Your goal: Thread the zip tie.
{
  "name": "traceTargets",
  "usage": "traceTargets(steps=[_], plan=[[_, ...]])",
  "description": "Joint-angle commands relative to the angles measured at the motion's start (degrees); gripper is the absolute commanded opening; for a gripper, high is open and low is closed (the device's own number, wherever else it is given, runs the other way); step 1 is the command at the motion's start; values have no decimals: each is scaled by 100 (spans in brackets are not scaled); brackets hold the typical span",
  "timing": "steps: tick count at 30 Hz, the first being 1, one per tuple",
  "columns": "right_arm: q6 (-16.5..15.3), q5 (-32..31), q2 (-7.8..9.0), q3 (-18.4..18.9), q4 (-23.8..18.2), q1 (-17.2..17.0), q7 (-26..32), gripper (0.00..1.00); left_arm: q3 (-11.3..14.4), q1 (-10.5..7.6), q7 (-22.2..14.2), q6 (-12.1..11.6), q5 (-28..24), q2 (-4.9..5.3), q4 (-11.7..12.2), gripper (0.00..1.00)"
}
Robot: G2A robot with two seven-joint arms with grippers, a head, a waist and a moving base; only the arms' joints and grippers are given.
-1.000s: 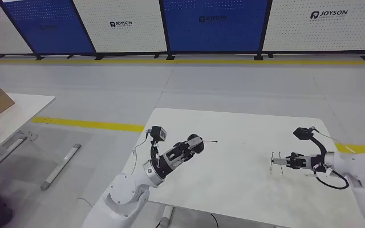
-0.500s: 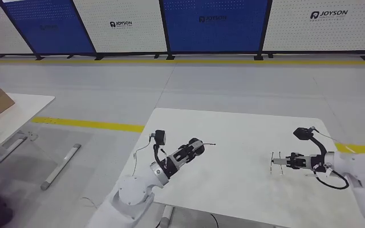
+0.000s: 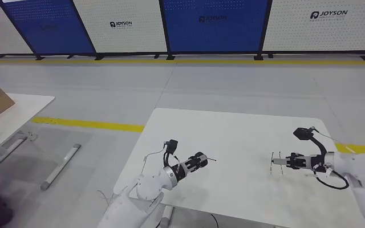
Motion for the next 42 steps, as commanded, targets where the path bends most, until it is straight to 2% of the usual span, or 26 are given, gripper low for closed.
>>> traceTargets(steps=[1,5,7,10,13,17,21,25,28,31,33,34,38,41,42], plan=[[0,0,0,0,0,0,0,100,0,0,-1,1,-1,0,0,0],[0,0,0,0,0,0,0,100,19,2,-13,1,-63,-5,7,0],[0,0,0,0,0,0,0,100,16,-53,-143,-55,-387,-14,-3,0],[0,0,0,0,0,0,0,100,-170,-37,-413,-268,-958,0,-176,0],[0,0,0,0,0,0,0,100,-564,119,-772,-517,-1618,47,-600,0],[0,0,0,0,0,0,0,100,-1128,483,-1063,-795,-2254,110,-1389,0],[0,0,0,0,0,0,0,100,-1449,743,-1131,-939,-2480,142,-1864,0],[0,0,0,0,0,0,0,100,-1669,902,-1058,-978,-2604,156,-2042,0],[0,0,0,0,0,0,0,100,-1656,915,-1006,-817,-2377,166,-1973,0],[0,0,0,0,0,0,0,100,-1449,822,-868,-633,-1788,169,-1743,0],[0,0,0,0,0,0,0,100,-1228,723,-837,-534,-1541,161,-1502,0],[0,0,0,0,0,0,0,100,-1096,636,-777,-504,-1386,152,-1308,0],[0,0,0,0,0,0,0,100,-618,334,-475,-571,-1022,98,-652,0],[0,0,0,0,0,0,0,100,-298,141,-337,-634,-862,55,-273,0],[0,0,0,0,0,0,0,100,-237,68,-194,-634,-801,40,-150,0]])
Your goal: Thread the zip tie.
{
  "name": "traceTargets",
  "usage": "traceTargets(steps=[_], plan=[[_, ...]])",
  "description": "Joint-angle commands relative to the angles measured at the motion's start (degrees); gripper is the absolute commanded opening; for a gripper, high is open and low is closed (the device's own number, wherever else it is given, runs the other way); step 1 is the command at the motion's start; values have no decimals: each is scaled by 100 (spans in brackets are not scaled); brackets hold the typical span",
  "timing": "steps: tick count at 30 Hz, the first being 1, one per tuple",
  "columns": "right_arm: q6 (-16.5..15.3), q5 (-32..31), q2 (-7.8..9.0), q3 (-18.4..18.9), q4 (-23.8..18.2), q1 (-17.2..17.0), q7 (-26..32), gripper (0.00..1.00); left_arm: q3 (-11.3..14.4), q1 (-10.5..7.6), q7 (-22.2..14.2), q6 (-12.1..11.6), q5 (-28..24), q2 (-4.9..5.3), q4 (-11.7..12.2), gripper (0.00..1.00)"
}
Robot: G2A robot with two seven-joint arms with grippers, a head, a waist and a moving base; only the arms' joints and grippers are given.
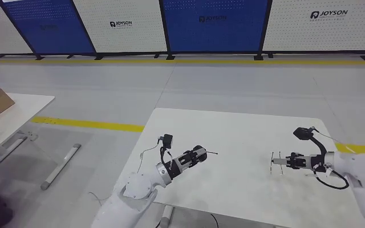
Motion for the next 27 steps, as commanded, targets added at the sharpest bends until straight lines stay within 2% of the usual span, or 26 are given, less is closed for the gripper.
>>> traceTargets(steps=[1,2,16,21,24,27], plan=[[0,0,0,0,0,0,0,100,168,-139,262,16,49,-36,245,0],[0,0,0,0,0,0,0,100,259,-204,324,11,-5,-57,327,0],[0,0,0,0,0,0,0,100,259,-204,324,11,-5,-57,327,0],[0,0,0,0,0,0,0,100,407,-308,483,133,171,-78,444,0],[0,0,0,0,0,0,0,100,386,-269,493,12,189,-70,246,0],[0,0,0,0,0,0,0,100,243,-30,494,-216,420,-25,-58,0]])
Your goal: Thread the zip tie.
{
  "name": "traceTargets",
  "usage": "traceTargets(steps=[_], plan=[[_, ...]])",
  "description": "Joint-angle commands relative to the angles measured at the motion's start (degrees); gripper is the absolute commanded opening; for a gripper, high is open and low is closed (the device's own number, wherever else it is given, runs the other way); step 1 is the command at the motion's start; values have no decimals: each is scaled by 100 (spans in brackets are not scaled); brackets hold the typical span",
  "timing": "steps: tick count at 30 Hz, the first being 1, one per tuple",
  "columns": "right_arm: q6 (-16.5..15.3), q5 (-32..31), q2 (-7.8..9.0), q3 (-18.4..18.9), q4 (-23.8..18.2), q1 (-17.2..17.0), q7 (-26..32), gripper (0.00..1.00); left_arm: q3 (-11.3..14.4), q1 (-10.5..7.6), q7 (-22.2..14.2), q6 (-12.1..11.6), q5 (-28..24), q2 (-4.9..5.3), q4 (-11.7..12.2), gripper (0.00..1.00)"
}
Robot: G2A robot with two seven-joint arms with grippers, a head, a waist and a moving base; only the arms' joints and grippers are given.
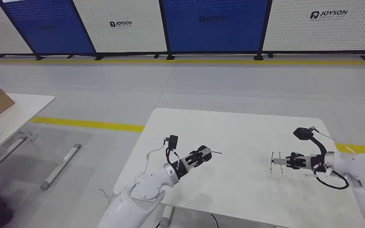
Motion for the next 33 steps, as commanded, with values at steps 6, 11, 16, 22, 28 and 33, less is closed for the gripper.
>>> traceTargets(steps=[6,11,16,22,28,33], plan=[[0,0,0,0,0,0,0,100,-93,345,277,-118,513,41,-228,0],[0,0,0,0,0,0,0,100,-93,345,277,-118,513,41,-228,0],[0,0,0,0,0,0,0,100,-93,345,277,-118,513,41,-228,0],[-75,-298,8,-140,-212,-40,8,100,-93,345,277,-118,513,41,-228,0],[388,-484,53,-352,-483,316,629,100,-93,345,277,-118,513,41,-228,0],[1066,-790,116,-1369,-239,919,629,100,-93,345,277,-118,513,41,-228,0]])
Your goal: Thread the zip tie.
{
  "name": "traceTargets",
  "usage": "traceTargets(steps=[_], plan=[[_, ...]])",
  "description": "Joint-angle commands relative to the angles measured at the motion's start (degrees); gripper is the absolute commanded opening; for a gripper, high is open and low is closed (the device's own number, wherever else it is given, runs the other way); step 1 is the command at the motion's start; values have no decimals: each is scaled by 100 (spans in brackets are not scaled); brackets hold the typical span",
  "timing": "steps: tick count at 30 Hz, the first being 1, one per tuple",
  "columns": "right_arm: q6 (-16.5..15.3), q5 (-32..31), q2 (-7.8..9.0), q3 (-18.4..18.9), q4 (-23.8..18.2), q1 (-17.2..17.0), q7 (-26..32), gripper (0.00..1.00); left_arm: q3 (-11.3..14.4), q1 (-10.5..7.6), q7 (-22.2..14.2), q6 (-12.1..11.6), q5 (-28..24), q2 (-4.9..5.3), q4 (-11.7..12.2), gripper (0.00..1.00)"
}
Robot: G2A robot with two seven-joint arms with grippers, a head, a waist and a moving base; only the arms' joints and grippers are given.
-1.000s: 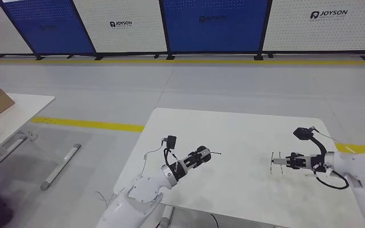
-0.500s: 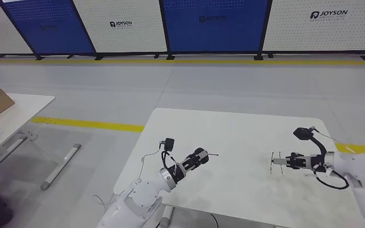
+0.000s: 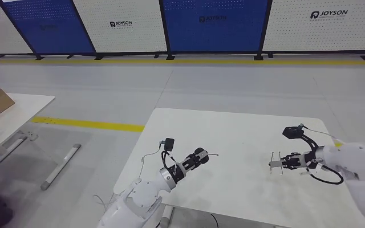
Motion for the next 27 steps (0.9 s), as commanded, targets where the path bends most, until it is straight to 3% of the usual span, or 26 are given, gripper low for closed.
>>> traceTargets(steps=[1,2,27], plan=[[80,93,-2,-731,309,373,1,100,0,0,0,0,0,0,0,0],[11,174,-6,-1141,553,598,1,100,0,0,0,0,0,0,0,0],[-6,200,-13,-1141,576,524,-187,100,0,0,0,0,0,0,0,0]])
